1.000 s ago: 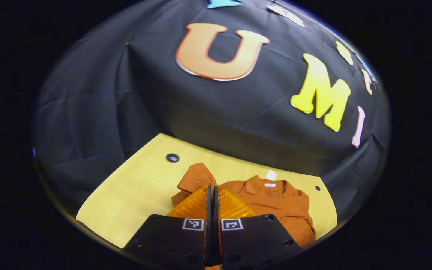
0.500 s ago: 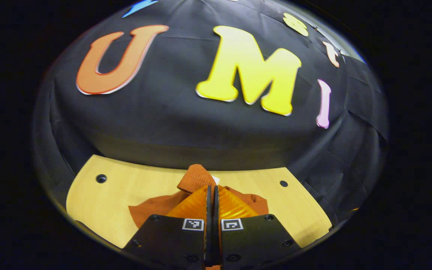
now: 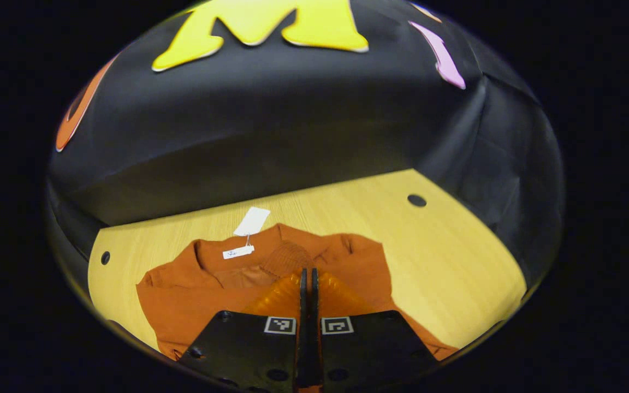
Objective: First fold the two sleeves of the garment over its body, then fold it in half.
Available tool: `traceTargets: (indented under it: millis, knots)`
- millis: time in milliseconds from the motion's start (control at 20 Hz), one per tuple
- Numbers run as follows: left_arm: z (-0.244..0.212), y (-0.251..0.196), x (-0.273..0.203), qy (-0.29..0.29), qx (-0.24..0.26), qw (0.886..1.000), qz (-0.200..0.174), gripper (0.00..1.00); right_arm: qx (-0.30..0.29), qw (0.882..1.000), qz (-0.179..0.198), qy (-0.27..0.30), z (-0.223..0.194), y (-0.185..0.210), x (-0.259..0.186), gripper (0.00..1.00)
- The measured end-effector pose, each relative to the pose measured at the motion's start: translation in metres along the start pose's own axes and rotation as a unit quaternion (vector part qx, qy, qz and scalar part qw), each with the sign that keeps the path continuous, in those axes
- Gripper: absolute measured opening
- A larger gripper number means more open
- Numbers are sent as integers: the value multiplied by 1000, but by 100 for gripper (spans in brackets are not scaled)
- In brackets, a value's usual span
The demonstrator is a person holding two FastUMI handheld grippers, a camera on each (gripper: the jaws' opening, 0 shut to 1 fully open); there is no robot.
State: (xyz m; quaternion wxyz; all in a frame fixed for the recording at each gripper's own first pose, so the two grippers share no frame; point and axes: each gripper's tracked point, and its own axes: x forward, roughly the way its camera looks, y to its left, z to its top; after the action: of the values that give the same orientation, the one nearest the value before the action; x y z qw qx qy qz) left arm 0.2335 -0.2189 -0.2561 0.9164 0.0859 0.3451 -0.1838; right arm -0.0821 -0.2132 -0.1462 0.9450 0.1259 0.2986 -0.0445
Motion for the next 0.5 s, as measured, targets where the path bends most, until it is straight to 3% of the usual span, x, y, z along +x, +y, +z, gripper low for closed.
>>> traceTargets:
  millis: [200,250,300,500]
  knots:
    - [-14,-10,12,23,22,999,28,3,-19,1000,-23,9,-5,-15,-3,97]
    - [-40,-19,22,24,22,999,39,4,-25,999,-26,11,-5,-17,-1,97]
    - [-20,-17,19,25,21,998,47,4,-30,999,-28,12,-5,-19,0,97]
    - [-19,-24,20,13,18,999,47,12,-30,999,-25,14,-2,-14,6,97]
